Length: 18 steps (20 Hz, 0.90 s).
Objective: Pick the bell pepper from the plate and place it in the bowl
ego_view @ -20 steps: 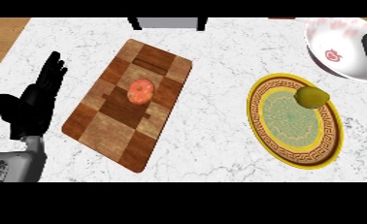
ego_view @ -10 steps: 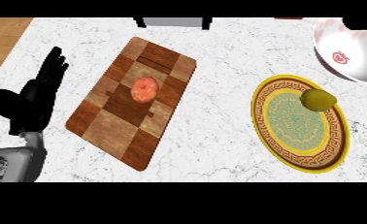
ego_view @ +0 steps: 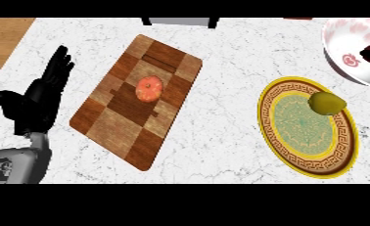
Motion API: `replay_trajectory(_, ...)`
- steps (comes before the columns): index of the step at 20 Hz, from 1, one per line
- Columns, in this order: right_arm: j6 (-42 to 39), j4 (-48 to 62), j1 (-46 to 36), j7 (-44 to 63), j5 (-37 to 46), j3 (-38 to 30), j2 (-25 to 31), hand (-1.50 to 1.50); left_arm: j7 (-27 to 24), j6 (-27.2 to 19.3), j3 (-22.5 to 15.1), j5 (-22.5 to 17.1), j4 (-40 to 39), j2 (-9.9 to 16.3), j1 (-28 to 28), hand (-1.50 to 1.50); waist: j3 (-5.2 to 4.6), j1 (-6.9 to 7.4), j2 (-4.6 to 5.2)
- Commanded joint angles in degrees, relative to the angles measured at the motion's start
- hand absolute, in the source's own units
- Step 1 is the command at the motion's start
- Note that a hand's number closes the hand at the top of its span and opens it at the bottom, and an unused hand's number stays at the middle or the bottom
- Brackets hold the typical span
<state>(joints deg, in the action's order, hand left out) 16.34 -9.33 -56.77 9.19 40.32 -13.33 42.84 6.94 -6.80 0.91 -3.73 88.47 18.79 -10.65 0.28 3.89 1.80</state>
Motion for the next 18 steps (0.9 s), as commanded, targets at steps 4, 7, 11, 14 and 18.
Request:
replay_trajectory(4,-3.52,0.23,2.93,-12.43,-7.74,-7.49,0.59,-1.50,0.87,-0.80,1.29,0.33,-0.15,0.35,-0.32,0.00,0.15,-0.80,-0.29)
replay_trajectory(7,-2.94,-1.46,1.21,-15.17,-15.33,-15.06,1.40,-1.50,-0.05,-1.18,1.29,0.08,-1.67,-0.82,-1.60,0.00,0.22,-1.84,-0.32)
replay_trajectory(11,-0.74,-3.48,2.76,-21.78,-24.66,-24.39,0.95,-1.50,-0.21,-1.05,1.20,0.60,-1.10,-0.43,0.38,0.00,0.20,-2.47,-0.77)
replay_trajectory(14,-6.30,-3.23,5.99,-25.65,-29.65,-29.40,4.91,-1.50,-1.53,-0.07,1.58,0.29,-1.05,-0.01,1.63,0.00,0.14,-2.56,-0.74)
replay_trajectory(18,-13.17,-1.40,11.87,-27.77,-32.14,-31.55,8.34,-1.50,1.78,0.04,1.13,0.14,1.51,-0.18,1.77,0.00,0.03,-2.29,-1.05)
